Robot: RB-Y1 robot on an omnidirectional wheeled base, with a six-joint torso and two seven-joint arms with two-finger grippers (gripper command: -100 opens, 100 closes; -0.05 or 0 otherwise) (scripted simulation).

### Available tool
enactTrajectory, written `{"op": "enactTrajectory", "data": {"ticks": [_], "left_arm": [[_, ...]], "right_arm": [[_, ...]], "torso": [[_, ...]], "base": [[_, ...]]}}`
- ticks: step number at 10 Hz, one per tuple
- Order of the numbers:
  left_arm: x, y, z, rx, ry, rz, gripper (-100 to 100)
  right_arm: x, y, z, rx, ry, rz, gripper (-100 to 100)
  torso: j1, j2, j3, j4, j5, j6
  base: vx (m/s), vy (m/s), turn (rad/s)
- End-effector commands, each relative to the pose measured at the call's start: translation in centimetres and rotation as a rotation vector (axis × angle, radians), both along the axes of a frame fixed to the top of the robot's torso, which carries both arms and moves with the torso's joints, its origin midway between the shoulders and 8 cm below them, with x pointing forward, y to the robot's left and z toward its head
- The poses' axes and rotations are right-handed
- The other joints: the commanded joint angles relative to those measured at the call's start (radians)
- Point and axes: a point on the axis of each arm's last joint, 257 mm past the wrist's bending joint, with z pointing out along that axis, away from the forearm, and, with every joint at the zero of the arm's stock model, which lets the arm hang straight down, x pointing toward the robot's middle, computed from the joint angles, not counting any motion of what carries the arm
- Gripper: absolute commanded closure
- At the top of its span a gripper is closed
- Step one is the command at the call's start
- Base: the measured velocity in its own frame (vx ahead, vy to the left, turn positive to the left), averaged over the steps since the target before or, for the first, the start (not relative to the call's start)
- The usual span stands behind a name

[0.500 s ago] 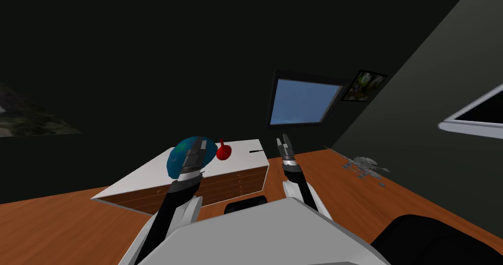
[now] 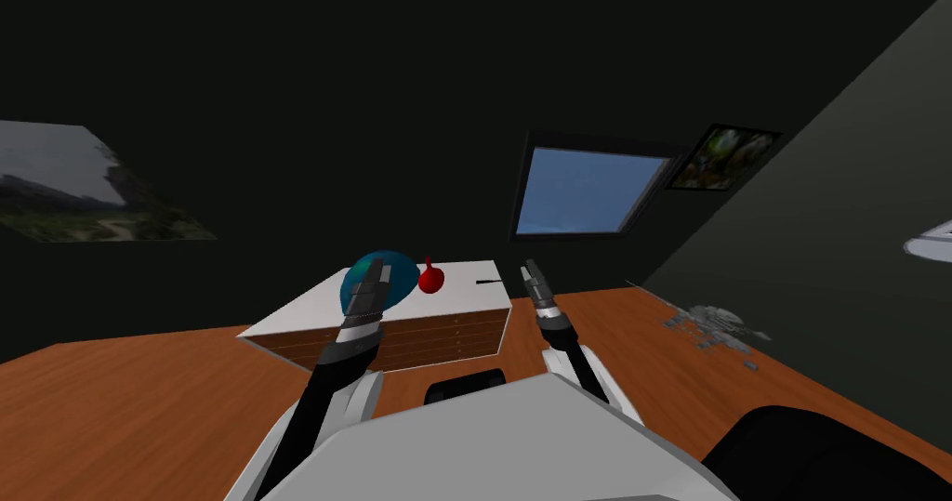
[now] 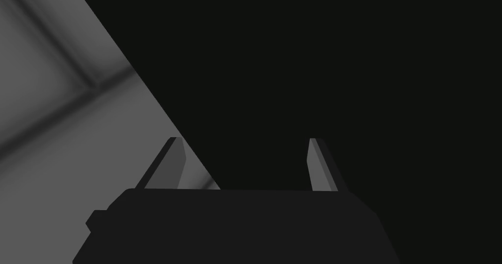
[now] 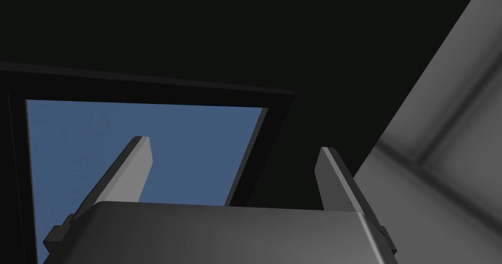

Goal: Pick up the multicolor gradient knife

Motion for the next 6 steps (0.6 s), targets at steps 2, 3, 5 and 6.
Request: {"op": "enactTrajectory", "data": {"ticks": [2, 3, 5, 6], "left_arm": [[0.0, 0.0, 0.0, 0.000, 0.000, 0.000, 0], [0.0, 0.0, 0.0, 0.000, 0.000, 0.000, 0], [0.0, 0.0, 0.0, 0.000, 0.000, 0.000, 0], [0.0, 0.0, 0.0, 0.000, 0.000, 0.000, 0]], "right_arm": [[0.3, 0.4, -2.1, -0.091, 0.044, 0.023, -100], [0.4, 0.7, -3.6, -0.143, 0.073, 0.035, -100], [0.5, 1.0, -5.3, -0.212, 0.107, 0.056, -100], [0.5, 1.2, -7.2, -0.270, 0.140, 0.073, -100]], "torso": [[0.000, -0.001, 0.000, 0.000, 0.000, 0.000], [0.000, -0.002, -0.001, 0.000, 0.000, 0.000], [0.000, 0.001, 0.001, 0.000, 0.000, 0.000], [0.000, 0.000, 0.000, 0.000, 0.000, 0.001]], "base": [[-0.089, 0.005, 0.090], [-0.113, 0.015, 0.261], [-0.130, 0.004, 0.167], [-0.091, 0.010, 0.190]]}}
